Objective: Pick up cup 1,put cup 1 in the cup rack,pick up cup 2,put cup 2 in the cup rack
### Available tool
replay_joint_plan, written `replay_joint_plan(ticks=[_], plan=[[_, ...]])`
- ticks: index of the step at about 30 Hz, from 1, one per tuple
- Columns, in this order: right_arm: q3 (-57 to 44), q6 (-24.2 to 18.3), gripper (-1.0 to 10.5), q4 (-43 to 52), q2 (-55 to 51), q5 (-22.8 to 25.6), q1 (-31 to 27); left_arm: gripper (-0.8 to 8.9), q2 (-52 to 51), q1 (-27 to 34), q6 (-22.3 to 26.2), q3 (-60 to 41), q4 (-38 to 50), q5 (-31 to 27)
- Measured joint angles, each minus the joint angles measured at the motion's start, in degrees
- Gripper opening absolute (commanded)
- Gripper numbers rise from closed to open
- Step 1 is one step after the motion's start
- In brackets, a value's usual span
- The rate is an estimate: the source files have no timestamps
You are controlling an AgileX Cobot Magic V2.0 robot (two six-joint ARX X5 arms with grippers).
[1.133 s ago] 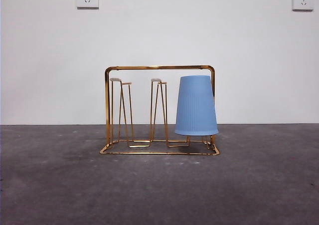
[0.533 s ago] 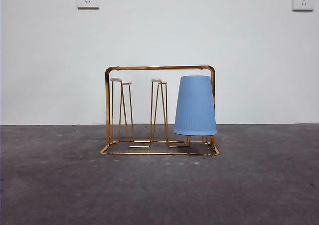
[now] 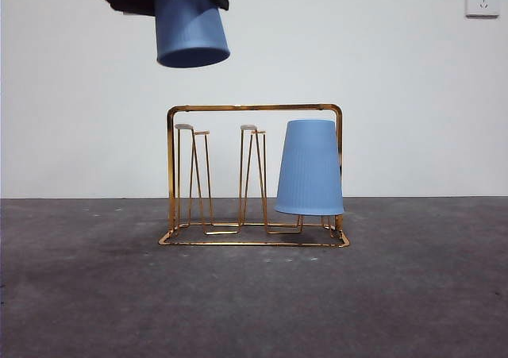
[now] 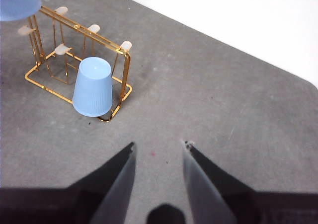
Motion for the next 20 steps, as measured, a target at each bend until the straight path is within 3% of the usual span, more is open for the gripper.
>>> replay_joint_plan(ticks=[8, 20], plan=[[0.00, 0.76, 1.6, -0.15, 0.00, -0.37, 0.00, -0.06, 2.91, 3.56, 1.64, -2.01, 4.17, 0.52], [0.00, 1.84, 1.6, -0.17, 0.00, -0.42, 0.00, -0.06, 7.98, 3.69, 2.23, -1.60, 8.00, 1.79]])
